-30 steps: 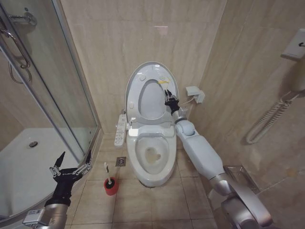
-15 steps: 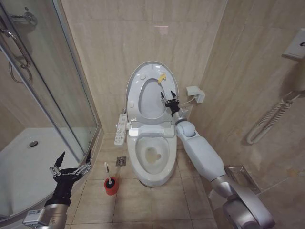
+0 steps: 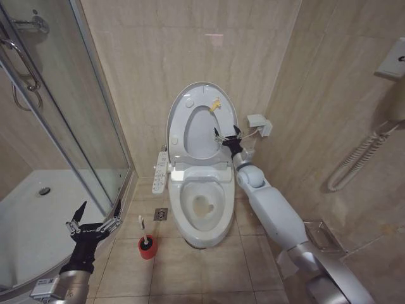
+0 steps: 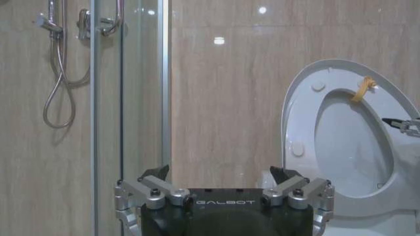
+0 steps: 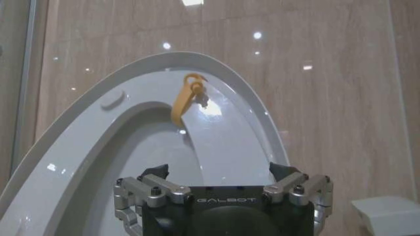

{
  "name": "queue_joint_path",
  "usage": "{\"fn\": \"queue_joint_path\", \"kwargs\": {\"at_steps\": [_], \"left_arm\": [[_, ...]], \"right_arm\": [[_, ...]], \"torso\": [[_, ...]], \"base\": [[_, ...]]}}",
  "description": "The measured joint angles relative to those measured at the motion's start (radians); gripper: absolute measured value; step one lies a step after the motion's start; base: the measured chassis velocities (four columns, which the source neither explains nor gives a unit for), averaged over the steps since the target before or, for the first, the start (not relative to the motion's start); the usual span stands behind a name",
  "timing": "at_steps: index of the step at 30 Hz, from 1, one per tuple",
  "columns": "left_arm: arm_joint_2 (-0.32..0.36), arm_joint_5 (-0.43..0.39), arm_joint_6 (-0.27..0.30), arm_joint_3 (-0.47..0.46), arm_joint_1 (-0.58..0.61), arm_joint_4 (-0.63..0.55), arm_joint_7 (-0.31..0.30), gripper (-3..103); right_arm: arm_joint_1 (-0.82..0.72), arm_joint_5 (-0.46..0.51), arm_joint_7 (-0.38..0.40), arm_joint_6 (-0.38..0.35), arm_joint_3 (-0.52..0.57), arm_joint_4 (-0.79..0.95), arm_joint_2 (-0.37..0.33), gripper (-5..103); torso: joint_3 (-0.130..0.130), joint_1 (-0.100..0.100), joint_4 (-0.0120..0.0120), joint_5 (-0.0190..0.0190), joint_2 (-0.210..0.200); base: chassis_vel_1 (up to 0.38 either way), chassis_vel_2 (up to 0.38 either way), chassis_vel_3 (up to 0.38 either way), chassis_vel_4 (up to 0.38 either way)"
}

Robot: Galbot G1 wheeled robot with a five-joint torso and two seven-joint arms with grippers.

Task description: Open the toilet lid, clean the toilet bowl with a toilet brush, close the toilet lid, and flush.

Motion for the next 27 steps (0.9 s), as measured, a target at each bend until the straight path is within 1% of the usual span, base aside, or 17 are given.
{"fn": "queue_joint_path", "kwargs": {"at_steps": [7, 12, 14, 20, 27], "left_arm": [[0.0, 0.0, 0.0, 0.0, 0.0, 0.0, 0.0, 100], [0.0, 0.0, 0.0, 0.0, 0.0, 0.0, 0.0, 100], [0.0, 0.0, 0.0, 0.0, 0.0, 0.0, 0.0, 100], [0.0, 0.0, 0.0, 0.0, 0.0, 0.0, 0.0, 100], [0.0, 0.0, 0.0, 0.0, 0.0, 0.0, 0.0, 100]], "right_arm": [[-0.035, 0.018, -0.001, -0.002, 0.012, 0.046, -0.025, 100], [-0.081, 0.041, 0.006, -0.023, 0.033, 0.12, -0.053, 100], [-0.122, 0.051, 0.016, -0.04, 0.053, 0.171, -0.069, 100], [-0.192, 0.048, 0.033, -0.043, 0.087, 0.234, -0.085, 100], [-0.299, 0.019, 0.08, -0.043, 0.133, 0.292, -0.104, 100]], "torso": [[0.0, 0.0, 0.0001, 0.0001, 0.0], [0.0, 0.0, 0.0001, 0.0, 0.0], [0.0, 0.0, -0.0001, 0.0, 0.0], [0.0, 0.0, 0.0001, 0.0001, 0.0], [0.0, 0.0, 0.0, 0.0, 0.0]], "base": [[0.0, 0.0, 0.0, 0.0], [0.0, 0.0, 0.0, 0.0], [0.0, 0.0, 0.0, 0.0], [0.0, 0.0, 0.0, 0.0], [0.0, 0.0, 0.0, 0.0]]}}
